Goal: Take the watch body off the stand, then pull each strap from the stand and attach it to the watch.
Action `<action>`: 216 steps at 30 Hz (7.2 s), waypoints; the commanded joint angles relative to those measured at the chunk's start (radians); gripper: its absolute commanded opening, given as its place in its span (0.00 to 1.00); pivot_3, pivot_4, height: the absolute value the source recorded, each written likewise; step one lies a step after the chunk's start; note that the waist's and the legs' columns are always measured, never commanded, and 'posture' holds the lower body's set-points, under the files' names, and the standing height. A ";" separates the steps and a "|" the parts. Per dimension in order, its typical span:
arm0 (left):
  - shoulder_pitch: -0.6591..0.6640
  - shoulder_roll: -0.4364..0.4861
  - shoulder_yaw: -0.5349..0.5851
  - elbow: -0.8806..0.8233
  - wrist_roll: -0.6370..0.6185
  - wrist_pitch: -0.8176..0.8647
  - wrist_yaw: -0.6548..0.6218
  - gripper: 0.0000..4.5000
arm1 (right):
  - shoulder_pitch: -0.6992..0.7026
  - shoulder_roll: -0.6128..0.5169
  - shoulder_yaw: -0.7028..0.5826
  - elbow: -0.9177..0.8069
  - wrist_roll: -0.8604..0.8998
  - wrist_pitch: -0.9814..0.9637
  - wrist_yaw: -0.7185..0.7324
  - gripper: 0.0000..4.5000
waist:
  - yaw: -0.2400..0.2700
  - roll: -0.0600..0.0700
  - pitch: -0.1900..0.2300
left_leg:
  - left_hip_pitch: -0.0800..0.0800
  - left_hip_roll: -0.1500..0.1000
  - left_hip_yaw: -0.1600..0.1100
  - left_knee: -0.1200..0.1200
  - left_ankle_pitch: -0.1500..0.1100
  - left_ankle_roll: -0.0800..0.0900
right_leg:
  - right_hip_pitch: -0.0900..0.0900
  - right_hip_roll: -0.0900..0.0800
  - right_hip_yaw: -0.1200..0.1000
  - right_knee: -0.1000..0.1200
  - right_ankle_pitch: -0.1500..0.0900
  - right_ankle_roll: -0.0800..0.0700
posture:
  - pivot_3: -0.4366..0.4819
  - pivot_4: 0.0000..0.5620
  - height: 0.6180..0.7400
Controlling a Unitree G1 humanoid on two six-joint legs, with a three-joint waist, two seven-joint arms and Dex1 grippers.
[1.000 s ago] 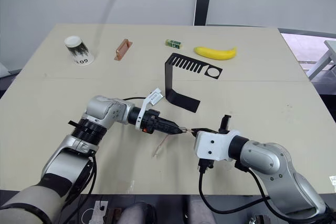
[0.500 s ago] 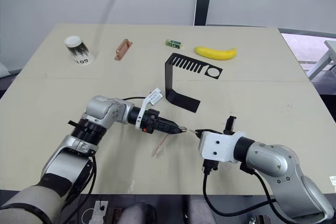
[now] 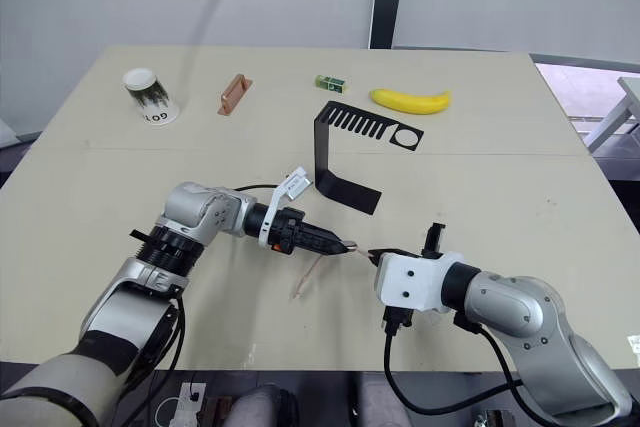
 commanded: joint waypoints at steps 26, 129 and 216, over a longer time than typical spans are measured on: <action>-0.020 -0.012 0.035 -0.016 -0.031 0.008 0.007 0.36 | -0.010 0.005 -0.020 -0.028 -0.008 0.002 0.003 0.00 | 0.000 0.000 0.000 | 0.000 0.000 0.000 0.000 0.000 0.000 | 0.000 0.000 0.000 0.000 0.000 0.000 | 0.48 0.27 1.00; 0.012 -0.078 0.092 -0.130 -0.092 0.118 0.086 0.36 | -0.084 0.034 0.026 -0.007 -0.043 0.027 0.005 0.00 | 0.000 0.000 0.000 | 0.000 0.000 0.000 0.000 0.000 0.000 | 0.000 0.000 0.000 0.000 0.000 0.000 | 0.48 0.27 1.00; 0.016 -0.105 0.100 -0.155 -0.105 0.122 0.112 0.36 | -0.100 0.037 0.032 0.032 -0.059 0.004 0.001 0.00 | 0.000 0.000 0.000 | 0.000 0.000 0.000 0.000 0.000 0.000 | 0.000 0.000 0.000 0.000 0.000 0.000 | 0.48 0.27 1.00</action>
